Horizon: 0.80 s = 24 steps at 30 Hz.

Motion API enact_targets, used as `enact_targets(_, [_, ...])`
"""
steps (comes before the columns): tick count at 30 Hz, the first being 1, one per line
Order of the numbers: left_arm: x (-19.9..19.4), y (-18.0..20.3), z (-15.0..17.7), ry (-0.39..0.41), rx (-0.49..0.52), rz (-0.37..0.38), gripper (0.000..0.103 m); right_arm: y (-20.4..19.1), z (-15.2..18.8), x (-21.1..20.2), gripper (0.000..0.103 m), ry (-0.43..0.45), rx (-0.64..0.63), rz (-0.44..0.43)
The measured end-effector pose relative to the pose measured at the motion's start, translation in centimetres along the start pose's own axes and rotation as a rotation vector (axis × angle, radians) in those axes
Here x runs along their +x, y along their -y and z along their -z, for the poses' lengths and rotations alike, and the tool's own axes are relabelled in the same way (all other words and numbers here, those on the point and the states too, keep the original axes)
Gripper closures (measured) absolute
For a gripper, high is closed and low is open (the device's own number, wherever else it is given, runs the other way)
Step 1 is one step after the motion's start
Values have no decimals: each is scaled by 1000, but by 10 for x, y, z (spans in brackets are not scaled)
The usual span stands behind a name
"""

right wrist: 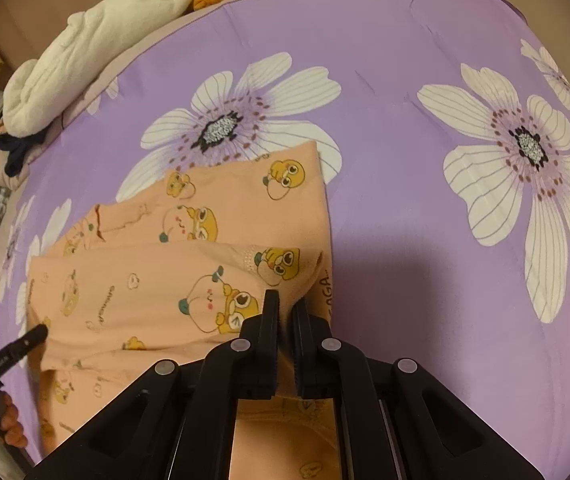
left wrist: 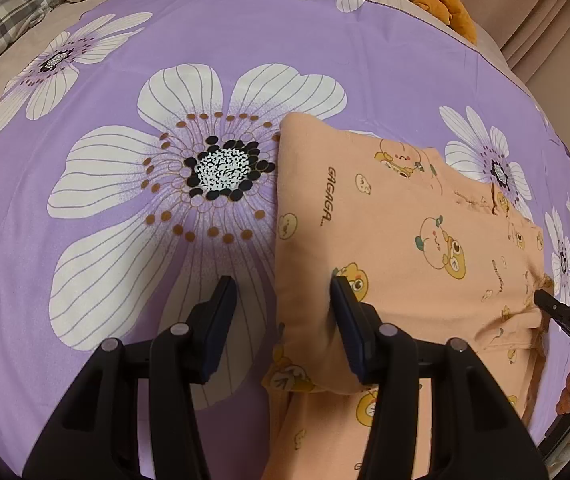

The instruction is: Fold small clothes

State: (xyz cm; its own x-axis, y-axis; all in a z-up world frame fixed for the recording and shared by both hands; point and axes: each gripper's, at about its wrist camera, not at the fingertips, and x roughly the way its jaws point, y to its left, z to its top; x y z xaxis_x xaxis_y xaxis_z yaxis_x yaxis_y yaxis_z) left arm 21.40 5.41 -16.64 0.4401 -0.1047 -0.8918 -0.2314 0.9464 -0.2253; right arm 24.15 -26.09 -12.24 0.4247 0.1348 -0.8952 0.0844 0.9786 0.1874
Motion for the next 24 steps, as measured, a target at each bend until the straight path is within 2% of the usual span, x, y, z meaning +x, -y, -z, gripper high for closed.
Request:
enact_targets(8, [-11,2,12,-5,11,17,52,0,3,-14,96,4,-13,34])
enact_targets(10, [-15,3,19,-3,11,22,55,0,8,-21,79,6,-27,50])
enact_targets(12, [-18,5,26,-4,15,30,55,1,13,-25,70,21,-33,40])
enact_targets(18, [-17,9,40,-10,39,22,55,1,25,-20,71,0,-47,27])
enact_targets(21, [-16,10,42,-7,43,14,55,4,28,-17,85,3,-43,24])
enact_targets(24, [-16,11,43,-5,44,12,55,3,31,-23,90,19,-52,18])
